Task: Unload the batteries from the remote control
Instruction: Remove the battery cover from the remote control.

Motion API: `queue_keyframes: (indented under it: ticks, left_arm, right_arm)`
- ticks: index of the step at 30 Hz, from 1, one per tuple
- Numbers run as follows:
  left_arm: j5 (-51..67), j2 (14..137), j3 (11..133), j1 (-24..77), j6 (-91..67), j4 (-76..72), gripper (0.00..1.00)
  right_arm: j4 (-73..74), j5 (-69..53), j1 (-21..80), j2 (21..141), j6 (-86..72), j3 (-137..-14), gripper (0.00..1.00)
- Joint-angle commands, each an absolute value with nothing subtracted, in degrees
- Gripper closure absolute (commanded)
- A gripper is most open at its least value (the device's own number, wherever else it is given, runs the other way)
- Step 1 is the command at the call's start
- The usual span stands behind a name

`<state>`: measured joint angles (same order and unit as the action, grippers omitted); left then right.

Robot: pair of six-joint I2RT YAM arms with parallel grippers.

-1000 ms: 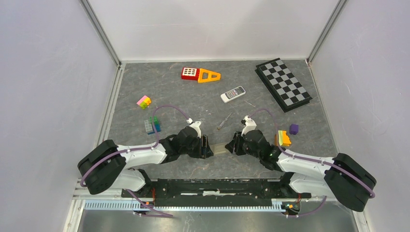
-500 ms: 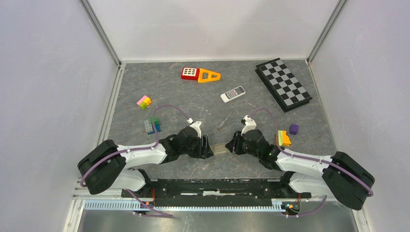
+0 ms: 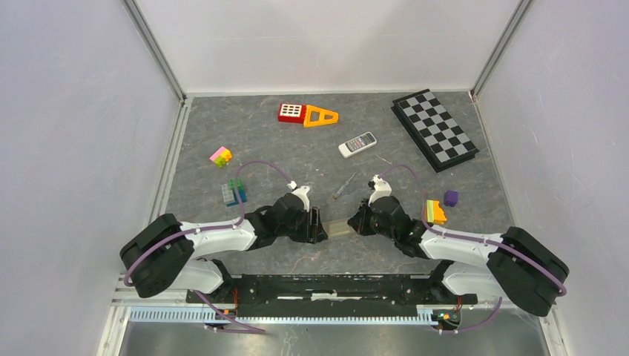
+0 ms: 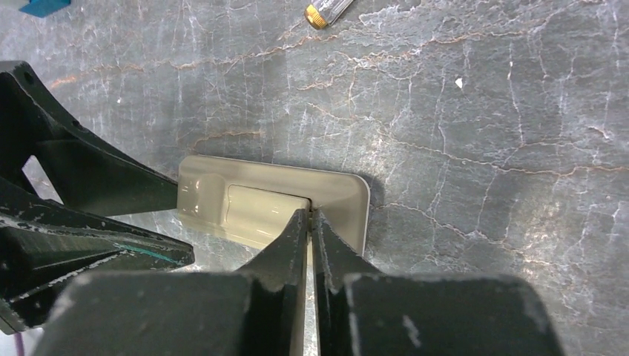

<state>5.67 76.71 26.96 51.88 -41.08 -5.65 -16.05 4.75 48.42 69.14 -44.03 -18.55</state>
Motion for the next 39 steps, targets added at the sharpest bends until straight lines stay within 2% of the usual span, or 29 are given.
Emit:
queue_keyframes:
  ticks: [1, 3, 14, 21, 22, 24, 27, 30, 34, 39]
  left_arm:
    - [5.84, 78.55, 27.26, 52.19, -38.76, -1.33, 0.36]
    - [5.89, 78.76, 27.41, 52.2, -38.63, -1.33, 0.36]
    - [5.71, 78.32, 26.89, 52.21, -38.53, -0.8, 0.36]
    - [5.6, 78.0, 26.81, 52.19, -38.27, -0.35, 0.36]
    - [5.63, 78.01, 26.8, 52.2, -38.24, -0.38, 0.36]
    - [5.75, 77.85, 26.81, 52.19, -38.16, -0.35, 0.35]
    - [5.63, 77.53, 26.72, 52.21, -38.06, -0.35, 0.35]
    - [5.65, 77.54, 26.72, 52.21, -38.06, -0.35, 0.34]
    - [5.65, 77.58, 26.78, 52.17, -37.97, -0.35, 0.34]
    - [5.76, 78.1, 27.37, 52.2, -37.8, -0.36, 0.34]
  right_arm:
    - [-18.38, 2.41, 48.69, 67.23, -44.65, -19.93, 0.97]
    - [-18.28, 3.19, 48.69, 66.33, -44.6, -19.72, 1.0]
    - [-16.82, 9.7, 48.28, 61.24, -43.6, -19.07, 1.0]
    - [-16.7, 9.38, 46.54, 61.9, -43.22, -19.9, 1.0]
    - [-16.78, 8.44, 46.52, 62.1, -43.24, -20.03, 0.98]
    - [-16.72, 6.14, 46.55, 63.08, -42.86, -20.26, 0.88]
    - [-16.37, 4.51, 46.53, 64.2, -43.0, -19.38, 0.68]
    - [-16.36, 4.18, 46.54, 64.09, -43.83, -18.01, 0.57]
    - [-16.4, 2.79, 46.57, 64.13, -43.82, -17.81, 0.53]
    - [-16.49, 1.03, 46.49, 66.57, -43.82, -18.71, 0.58]
